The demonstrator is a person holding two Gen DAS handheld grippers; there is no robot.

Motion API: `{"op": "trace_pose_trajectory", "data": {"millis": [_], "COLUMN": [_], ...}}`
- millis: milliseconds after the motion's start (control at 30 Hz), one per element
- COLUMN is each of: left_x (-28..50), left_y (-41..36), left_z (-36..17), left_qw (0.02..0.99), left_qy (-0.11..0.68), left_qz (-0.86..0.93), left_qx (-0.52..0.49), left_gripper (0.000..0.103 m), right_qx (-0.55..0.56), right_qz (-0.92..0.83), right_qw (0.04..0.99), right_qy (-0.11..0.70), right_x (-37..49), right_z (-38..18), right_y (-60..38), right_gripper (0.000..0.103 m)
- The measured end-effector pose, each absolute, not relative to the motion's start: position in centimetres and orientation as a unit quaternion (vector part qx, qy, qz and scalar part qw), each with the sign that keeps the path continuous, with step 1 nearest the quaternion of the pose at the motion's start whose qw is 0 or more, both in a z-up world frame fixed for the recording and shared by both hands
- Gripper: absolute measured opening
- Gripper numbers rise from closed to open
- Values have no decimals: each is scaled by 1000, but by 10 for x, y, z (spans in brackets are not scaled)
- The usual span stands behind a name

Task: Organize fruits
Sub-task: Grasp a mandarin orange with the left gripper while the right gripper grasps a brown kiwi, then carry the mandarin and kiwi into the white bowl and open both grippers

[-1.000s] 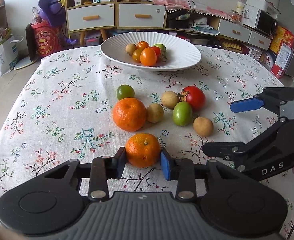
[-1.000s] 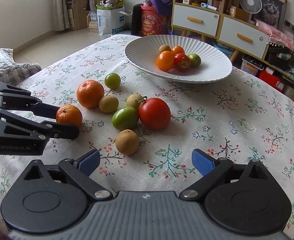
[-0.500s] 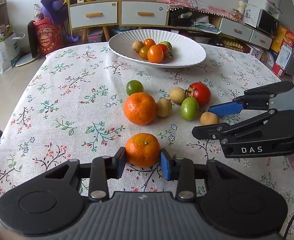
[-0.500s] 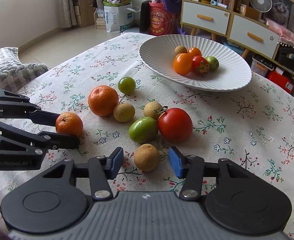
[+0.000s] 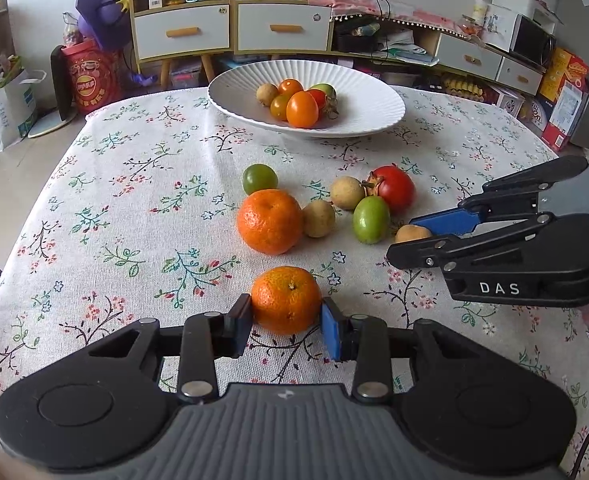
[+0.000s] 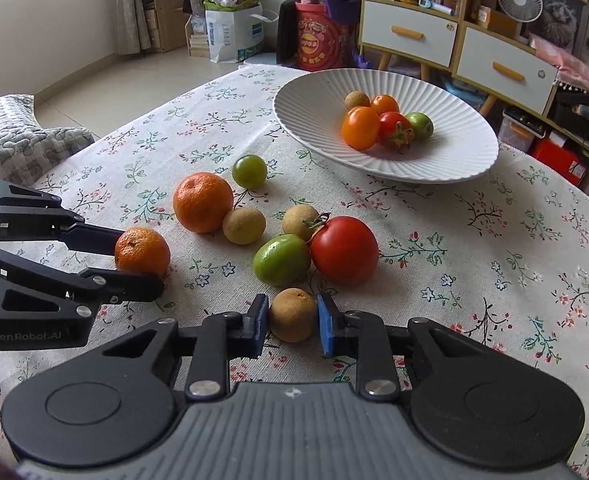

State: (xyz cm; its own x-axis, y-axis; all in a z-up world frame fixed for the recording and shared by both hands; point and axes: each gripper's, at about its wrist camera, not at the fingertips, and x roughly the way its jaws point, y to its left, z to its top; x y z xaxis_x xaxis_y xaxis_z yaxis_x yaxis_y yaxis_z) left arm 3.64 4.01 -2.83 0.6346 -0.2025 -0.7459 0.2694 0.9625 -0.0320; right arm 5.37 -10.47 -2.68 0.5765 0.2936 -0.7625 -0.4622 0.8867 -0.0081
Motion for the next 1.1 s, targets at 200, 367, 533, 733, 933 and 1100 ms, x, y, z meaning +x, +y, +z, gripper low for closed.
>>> {"op": "trace_pose_trajectory", "data": {"millis": [200,367,533,733,933,1100], "left_x": [36,38,40,47,59,71], "left_y": [39,40,39,31,17,1], "left_z": [-26,-21,-15,-4,5,10], "left_qw": [904,905,908,913,917,920], "left_qy": [405,401,395,381,370,360], "left_qz": [-133,-135,-136,-140,-145,-152], "left_qx": [40,35,32,27,25,19], "left_gripper": [31,31,31,31,31,31], "right_qx": [-100,-91,-78,-62,-39,-13], "right_qz": [215,219,220,213,201,180], "right_qw": [882,884,890,898,910,922], "right_qy": [407,402,391,380,359,343], "right_x": [53,52,52,56,65,78], "right_z": [-25,-18,-8,2,16,26], "right_y": [-105,-106,-109,-114,-123,-135], "right_gripper": [24,24,24,24,24,24]}}
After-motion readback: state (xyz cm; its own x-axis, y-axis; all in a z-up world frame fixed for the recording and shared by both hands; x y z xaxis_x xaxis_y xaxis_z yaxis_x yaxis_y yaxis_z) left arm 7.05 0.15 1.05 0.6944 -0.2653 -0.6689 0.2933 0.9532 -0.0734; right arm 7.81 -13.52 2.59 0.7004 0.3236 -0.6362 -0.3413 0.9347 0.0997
